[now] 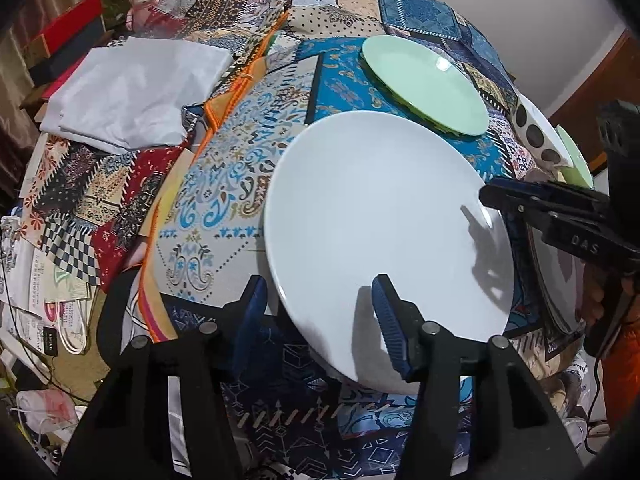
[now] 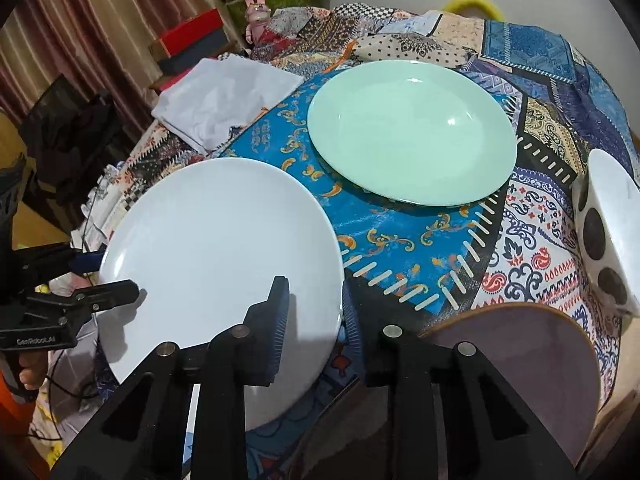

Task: Organize plates and bowls
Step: 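Grasp the white plate rim with the left tool while the right tool grips it too, then lift the white plate with both tools and carry it over the dark brown plate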

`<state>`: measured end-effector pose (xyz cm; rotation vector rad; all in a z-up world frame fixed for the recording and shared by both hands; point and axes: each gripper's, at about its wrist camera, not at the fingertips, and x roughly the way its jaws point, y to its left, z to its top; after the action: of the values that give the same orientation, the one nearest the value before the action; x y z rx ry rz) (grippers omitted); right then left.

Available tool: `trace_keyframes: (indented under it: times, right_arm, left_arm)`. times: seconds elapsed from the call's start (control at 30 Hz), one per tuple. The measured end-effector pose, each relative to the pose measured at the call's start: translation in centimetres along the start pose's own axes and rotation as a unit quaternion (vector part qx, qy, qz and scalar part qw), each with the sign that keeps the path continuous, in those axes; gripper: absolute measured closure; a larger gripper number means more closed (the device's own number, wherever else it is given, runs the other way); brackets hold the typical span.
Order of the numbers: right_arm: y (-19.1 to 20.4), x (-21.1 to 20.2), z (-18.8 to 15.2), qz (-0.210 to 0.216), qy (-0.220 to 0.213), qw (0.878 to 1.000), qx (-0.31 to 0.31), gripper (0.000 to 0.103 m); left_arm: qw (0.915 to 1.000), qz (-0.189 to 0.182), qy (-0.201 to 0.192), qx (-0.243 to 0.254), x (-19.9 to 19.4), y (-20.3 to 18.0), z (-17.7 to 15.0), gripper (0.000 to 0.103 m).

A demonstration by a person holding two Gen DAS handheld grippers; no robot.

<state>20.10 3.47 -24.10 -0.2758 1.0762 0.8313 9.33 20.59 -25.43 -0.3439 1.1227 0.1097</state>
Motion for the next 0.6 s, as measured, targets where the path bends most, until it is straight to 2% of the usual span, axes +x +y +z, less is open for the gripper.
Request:
trace_keyframes:
  times: [0.2, 0.37, 0.6]
  right_arm:
    - [0.1, 0.9, 0.0, 0.001, 0.023, 1.000, -0.009, 0.078]
    - [0.6, 1.6, 0.3, -0.004, 0.030, 0.999, -0.021, 0.072]
    - [0.4, 1.5, 0.3, -0.002, 0.020, 1.000, -0.010, 0.073]
  left_arm:
    - [0.9999, -0.008, 0.005, -0.004, 0.5, 0.0, 0.0, 0.057]
    - [0.9999, -0.011, 0.001, -0.007, 0.5, 0.1, 0.0, 0.063]
    - [0.9998, -0.013, -0.001, -0.012, 0.5, -0.1, -0.1, 0.063]
